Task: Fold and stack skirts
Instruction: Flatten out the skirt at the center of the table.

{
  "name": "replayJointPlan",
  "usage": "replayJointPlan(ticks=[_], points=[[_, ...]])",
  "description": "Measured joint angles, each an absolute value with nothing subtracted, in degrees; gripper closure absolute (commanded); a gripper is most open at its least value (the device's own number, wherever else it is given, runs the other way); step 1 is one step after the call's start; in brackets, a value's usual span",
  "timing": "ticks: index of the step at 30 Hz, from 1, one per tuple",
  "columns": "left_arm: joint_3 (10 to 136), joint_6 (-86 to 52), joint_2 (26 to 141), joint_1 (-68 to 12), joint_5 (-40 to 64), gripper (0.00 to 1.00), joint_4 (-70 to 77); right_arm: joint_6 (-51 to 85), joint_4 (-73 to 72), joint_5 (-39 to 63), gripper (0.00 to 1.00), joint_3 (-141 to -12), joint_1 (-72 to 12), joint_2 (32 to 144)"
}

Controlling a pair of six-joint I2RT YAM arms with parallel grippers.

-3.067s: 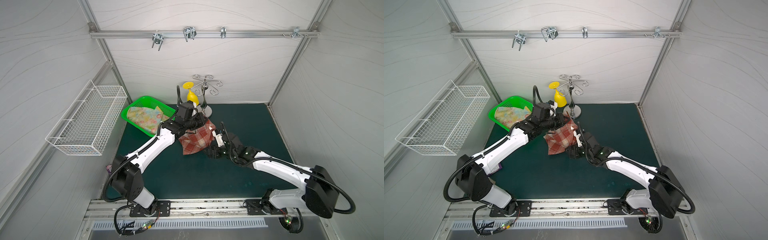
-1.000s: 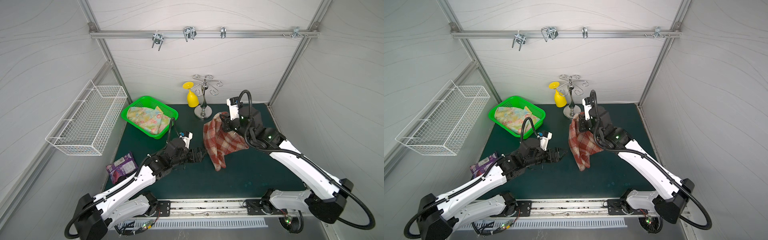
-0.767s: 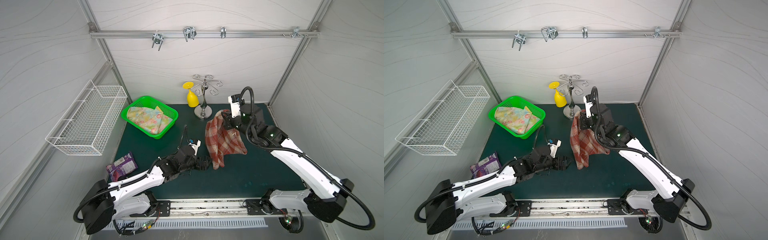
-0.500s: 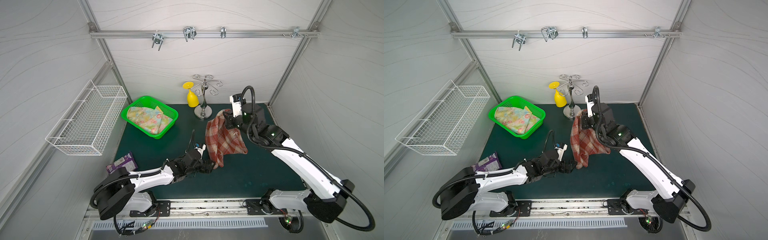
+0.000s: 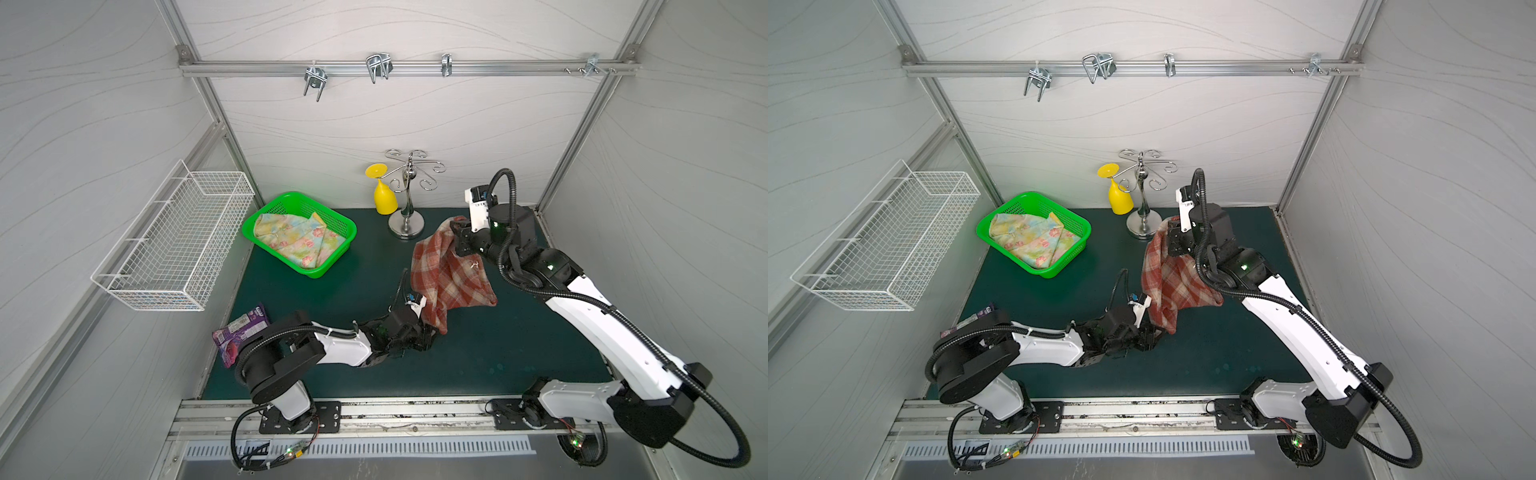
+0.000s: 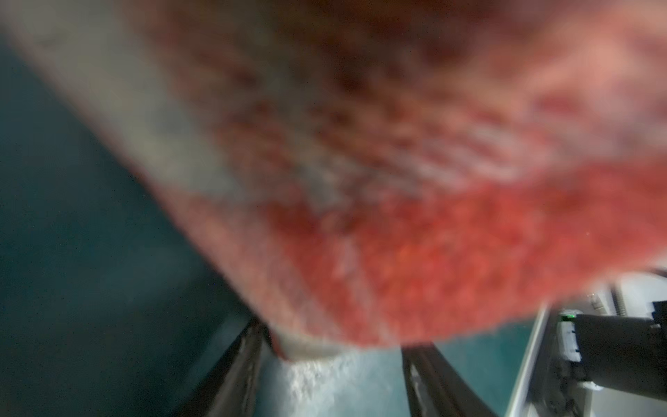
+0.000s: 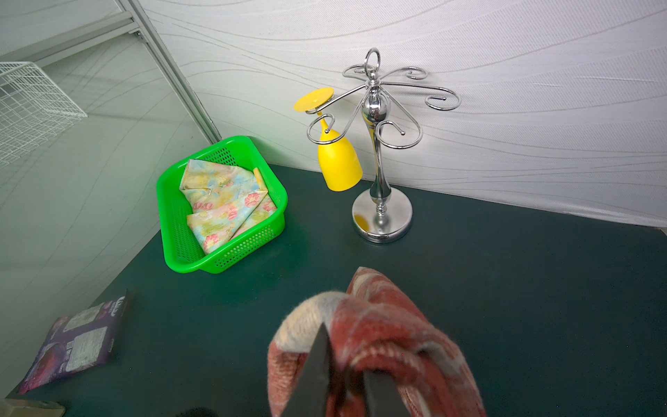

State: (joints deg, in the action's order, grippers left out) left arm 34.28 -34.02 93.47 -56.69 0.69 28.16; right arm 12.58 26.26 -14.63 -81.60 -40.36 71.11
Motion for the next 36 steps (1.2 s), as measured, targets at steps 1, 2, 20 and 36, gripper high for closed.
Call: replayJointPlan(ticks=[1,2,20,36], points=[[34.8,-34.0,94.1,-56.7,0.6,0.57,28.5,12.6,26.2,-14.6,0.84,-81.6,-40.3,71.0],[35.1,-34.1,94.3,-56.7,0.3,0.61,28.7,12.6,26.3,-14.5,0.84,-81.6,-40.2,70.8],[36.4,-31.4,81.4,-56.8,-3.6,1.00,14.2,13.6,27.5,-12.9,0.83,-80.3,-33.3,66.2],[56.6,-21.5,47.8,-56.8,-14.7,1.00,-25.7,16.7,37.3,-11.0,0.85,-76.9,-31.1,47.7]])
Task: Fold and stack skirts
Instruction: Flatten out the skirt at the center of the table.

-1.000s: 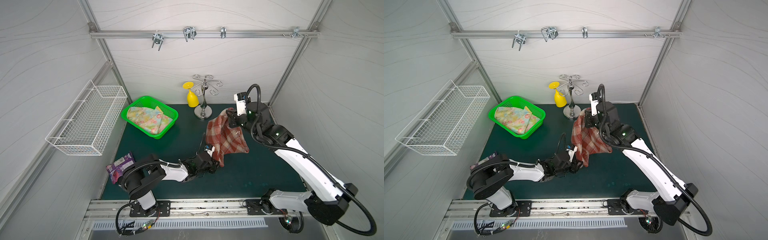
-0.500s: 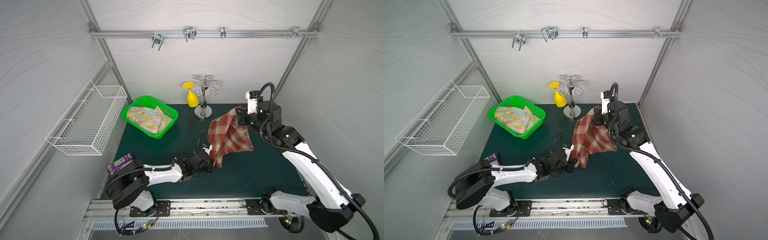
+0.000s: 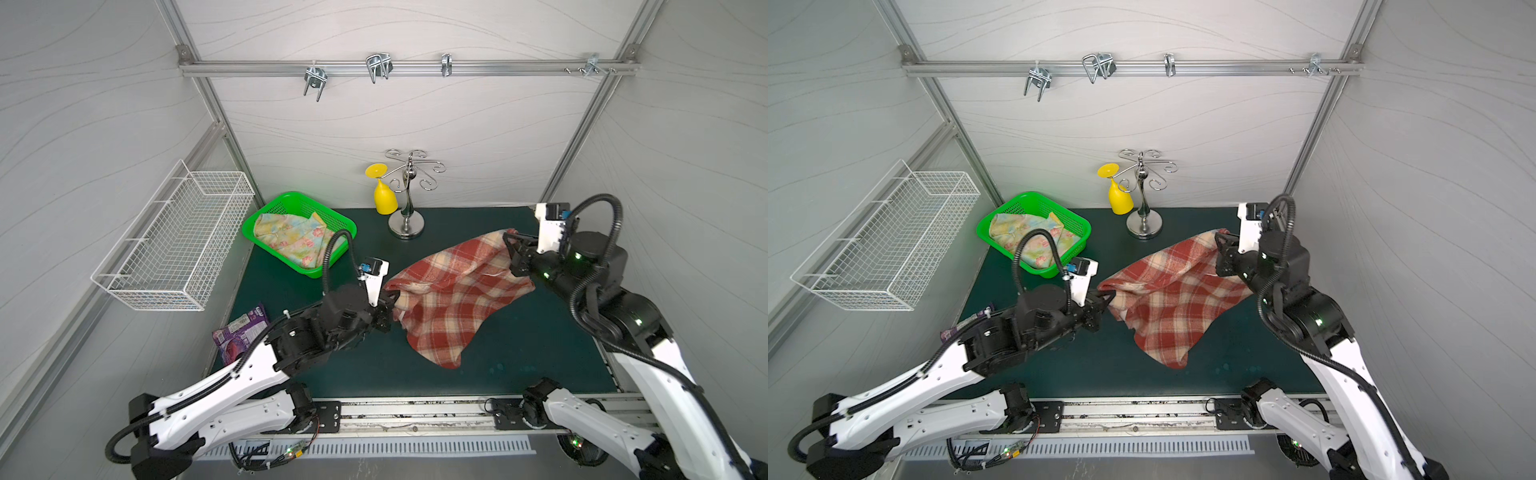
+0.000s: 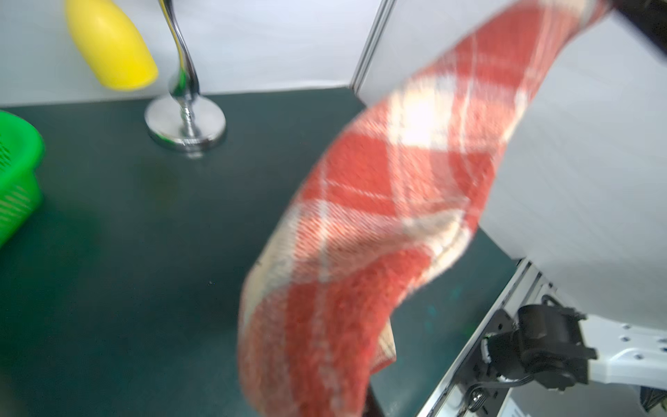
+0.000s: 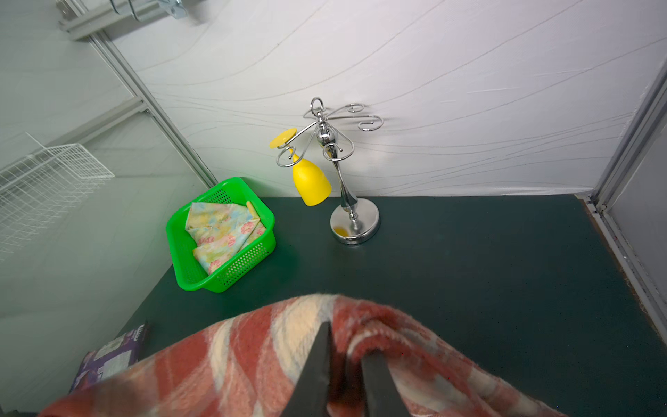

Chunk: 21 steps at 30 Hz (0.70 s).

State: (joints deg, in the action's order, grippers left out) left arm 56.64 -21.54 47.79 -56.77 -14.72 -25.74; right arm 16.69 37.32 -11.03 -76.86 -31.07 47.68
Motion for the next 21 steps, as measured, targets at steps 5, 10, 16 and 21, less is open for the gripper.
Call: replayJointPlan(ticks=[5,10,16,21], points=[[67.4,-18.3,46.2,-56.8,-17.0,1.00,-32.8,19.2,41.0,-10.2,0.87,-80.2,-31.1,42.5],[72.4,-14.5,47.0,-56.8,-18.7,1.00,-34.9,22.0,41.4,-10.1,0.87,-80.5,-31.1,39.7],[73.6,-12.3,52.2,-49.0,-15.6,1.00,-35.1,24.3,40.4,-11.8,0.83,-75.8,-31.1,42.2],[67.9,-15.5,58.4,-31.2,-4.2,1.00,-29.2,25.8,37.1,-11.5,0.80,-69.4,-29.4,48.9]])
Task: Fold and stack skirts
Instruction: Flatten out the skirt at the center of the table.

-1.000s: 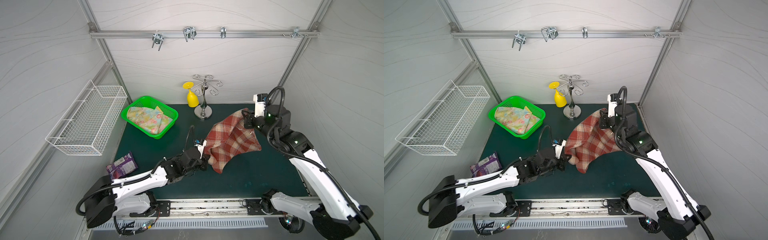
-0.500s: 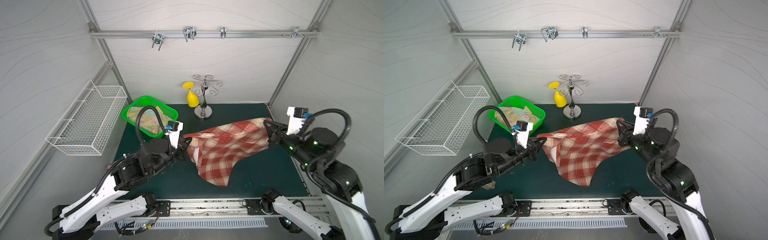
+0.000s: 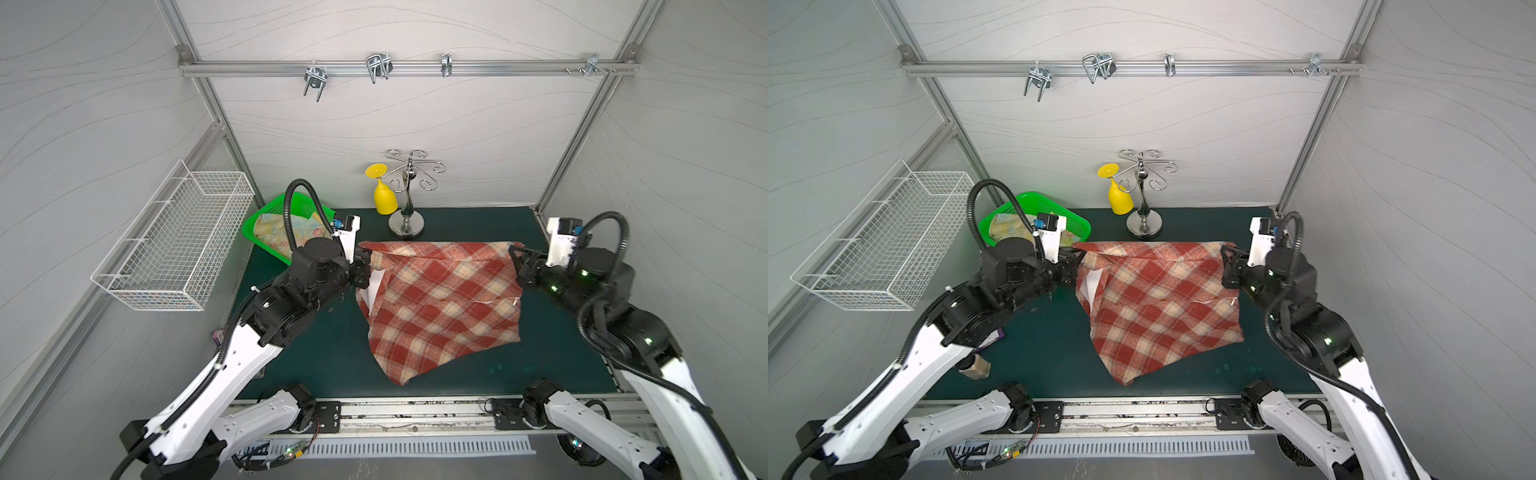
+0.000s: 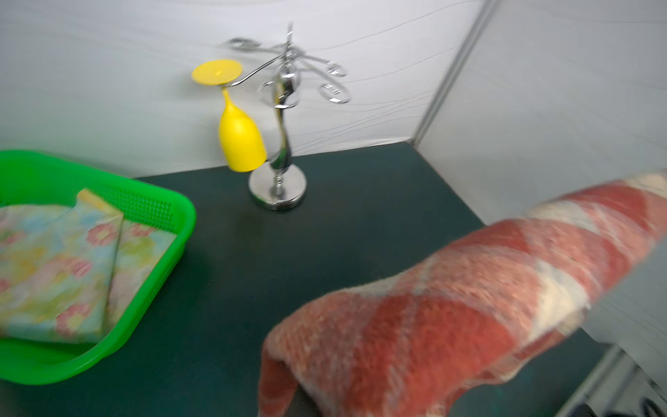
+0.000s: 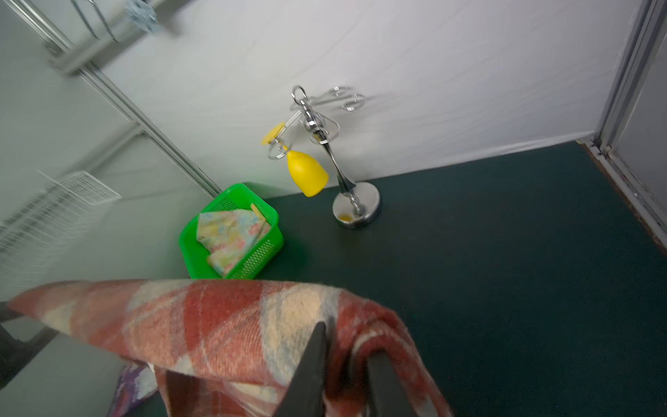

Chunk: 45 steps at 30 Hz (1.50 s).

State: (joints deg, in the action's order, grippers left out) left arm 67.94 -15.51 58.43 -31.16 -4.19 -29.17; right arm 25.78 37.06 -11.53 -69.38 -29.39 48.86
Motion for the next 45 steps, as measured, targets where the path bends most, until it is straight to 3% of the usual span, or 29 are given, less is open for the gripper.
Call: replayJointPlan(ticks=[4,11,13,15,17,19,21,23,31,36,37,38,45], points=[[65.2,-17.8,67.8,-22.4,3.9,1.00,-25.4,27.7,32.1,-7.1,0.80,-64.8,-22.5,57.5],[69.2,-19.4,87.1,-18.8,10.2,1.00,-19.2,29.1,24.7,-2.5,0.78,-62.7,-15.1,73.6],[71.7,-19.9,92.2,-18.2,10.4,0.98,-18.3,29.2,22.3,-1.0,0.65,-63.4,-13.1,78.1],[74.3,-20.4,96.1,-18.0,9.9,0.91,-18.1,29.6,20.2,0.2,0.38,-65.0,-11.6,82.3],[76.9,-21.1,99.1,-17.6,9.3,0.82,-18.1,29.4,18.0,1.1,0.19,-67.4,-10.6,86.8],[79.8,-21.6,101.5,-17.2,8.3,0.69,-18.2,29.1,15.9,2.1,0.10,-69.9,-10.0,90.8],[82.2,-22.1,103.1,-16.8,7.0,0.41,-18.4,28.8,14.6,3.3,0.06,-73.2,-9.9,95.1],[83.6,-22.4,103.4,-16.6,5.8,0.33,-18.7,28.7,13.7,4.4,0.02,-74.7,-9.9,96.9],[82.3,-23.2,99.7,-16.2,3.6,0.27,-19.6,26.6,13.1,3.6,0.01,-69.7,-10.2,89.6],[70.0,-26.8,87.1,-16.5,6.9,0.25,-17.6,26.1,15.1,2.5,0.01,-65.2,-10.1,82.4],[67.2,-27.5,84.4,-16.8,7.4,0.18,-16.9,26.2,15.5,2.6,0.01,-64.0,-10.2,81.4],[63.9,-28.4,81.5,-17.4,7.7,0.17,-16.1,26.3,15.7,2.6,0.01,-62.4,-10.3,80.4],[45.7,-33.3,69.3,-30.9,7.8,0.16,-14.8,27.9,18.6,5.0,0.01,-48.6,-11.6,76.4]])
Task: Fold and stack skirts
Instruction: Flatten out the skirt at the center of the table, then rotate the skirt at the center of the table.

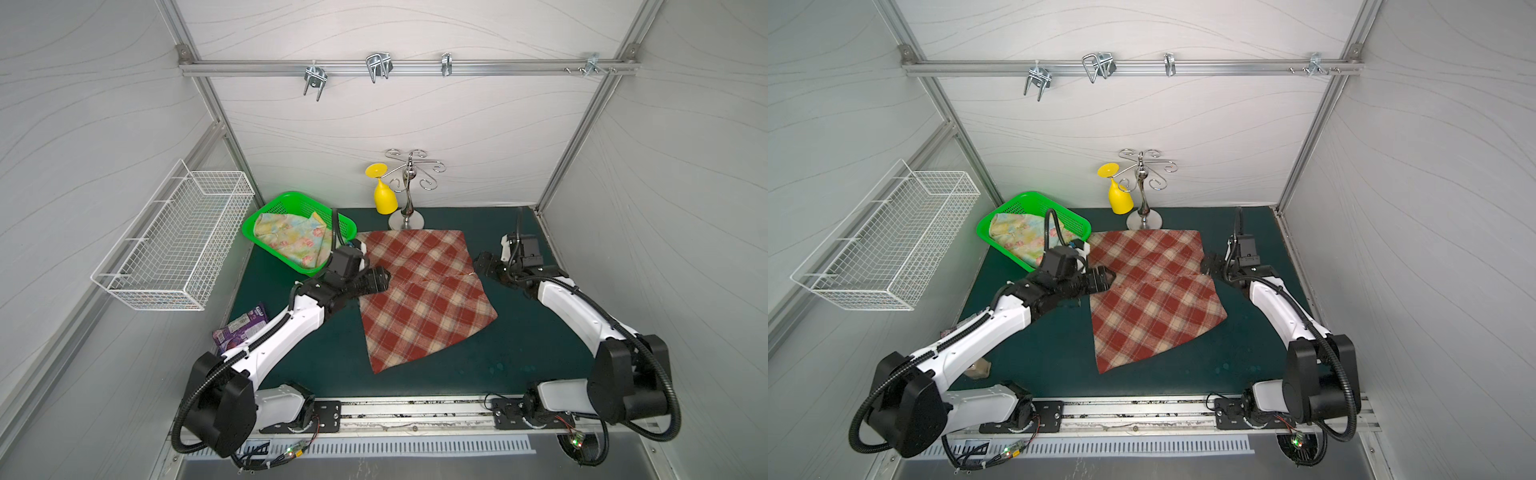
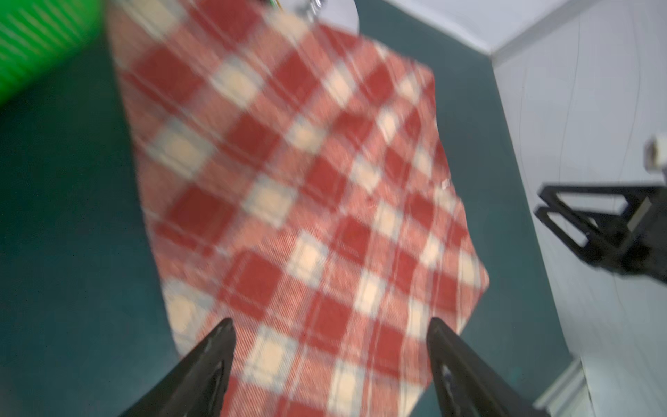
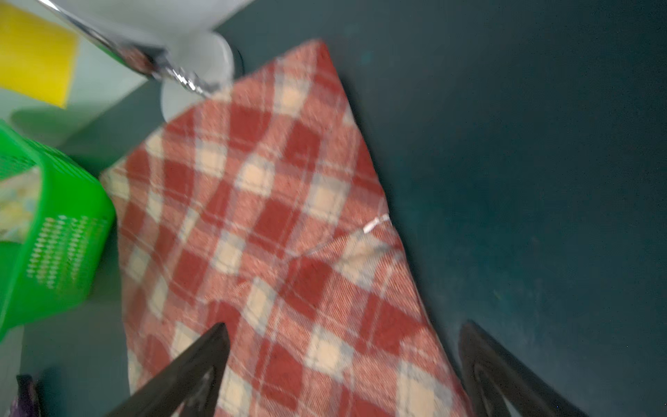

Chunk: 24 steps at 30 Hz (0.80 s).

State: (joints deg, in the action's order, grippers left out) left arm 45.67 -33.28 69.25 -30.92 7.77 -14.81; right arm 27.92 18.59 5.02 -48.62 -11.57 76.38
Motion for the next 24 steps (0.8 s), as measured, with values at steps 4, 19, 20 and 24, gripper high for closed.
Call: replayJointPlan(ticks=[4,19,20,24], points=[[35.6,-37.5,66.0,-35.0,8.6,0.16,-10.8,29.3,18.1,6.1,0.01,-41.6,-12.0,75.6],[23.5,-45.3,71.2,-36.4,10.8,0.15,3.0,31.8,10.6,6.5,0.01,-34.7,-18.3,78.3],[23.8,-45.3,71.7,-36.4,10.4,0.15,3.1,31.9,9.9,6.2,0.01,-34.7,-18.6,78.7],[24.9,-45.2,72.0,-36.5,8.2,0.15,1.3,33.0,7.7,3.7,0.01,-33.8,-21.2,78.4]])
